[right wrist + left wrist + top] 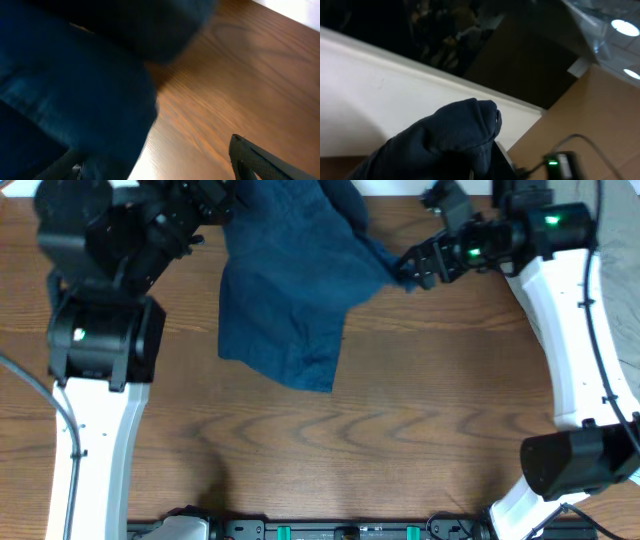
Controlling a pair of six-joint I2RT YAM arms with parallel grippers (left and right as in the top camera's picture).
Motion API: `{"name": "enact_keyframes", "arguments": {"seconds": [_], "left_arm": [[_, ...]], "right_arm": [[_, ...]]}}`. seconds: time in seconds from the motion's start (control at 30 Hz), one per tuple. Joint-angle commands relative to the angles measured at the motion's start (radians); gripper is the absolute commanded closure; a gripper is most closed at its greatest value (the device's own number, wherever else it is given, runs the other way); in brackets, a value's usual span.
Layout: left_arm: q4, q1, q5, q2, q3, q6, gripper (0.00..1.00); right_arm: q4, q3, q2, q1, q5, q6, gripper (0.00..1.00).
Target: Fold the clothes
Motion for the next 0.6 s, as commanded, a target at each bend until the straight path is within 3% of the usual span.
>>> {"name": "enact_keyframes", "arguments": {"seconds": [0.0,0.23,0.27,0.33,0.37,0.43,0.47,0.57], "left_arm": [[-0.001,-0.002,0.013,-0.031,0.022,-0.008,0.94],[-0.059,-0.002,0.013,-0.025,0.021,0.031,0.94],[-0.069,-0.002,0.013,-0.022,0.021,0.031,0.94],[-0.083,-0.002,0.013,-0.018,0.021,0.031,0.94],[-0.088,-0.002,0.013,-0.015,0.021,0.031,0.93],[-0.089,-0.002,0.013,-0.011,0.021,0.031,0.94],[-0.089,-0.002,0.013,-0.01,0.021,0.034,0.94],[-0.089,-0.002,0.012,-0.01,0.021,0.065,0.94]], "right_arm": [[0.021,-0.002,0.016,0.042,0.013,-0.04,0.14],[-0.024,-0.002,0.013,0.098,0.025,-0.063,0.22],[-0.027,-0.001,0.011,0.097,0.022,-0.062,0.37],[-0.029,-0.001,0.005,0.095,0.007,-0.045,0.82],[-0.033,-0.001,0.005,0.095,-0.006,-0.04,0.99],[-0.051,-0.001,0.004,0.096,-0.034,-0.04,0.95],[-0.065,-0.001,0.004,0.097,-0.05,-0.04,0.71],[-0.119,-0.001,0.004,0.098,-0.085,-0.091,0.43]]}}
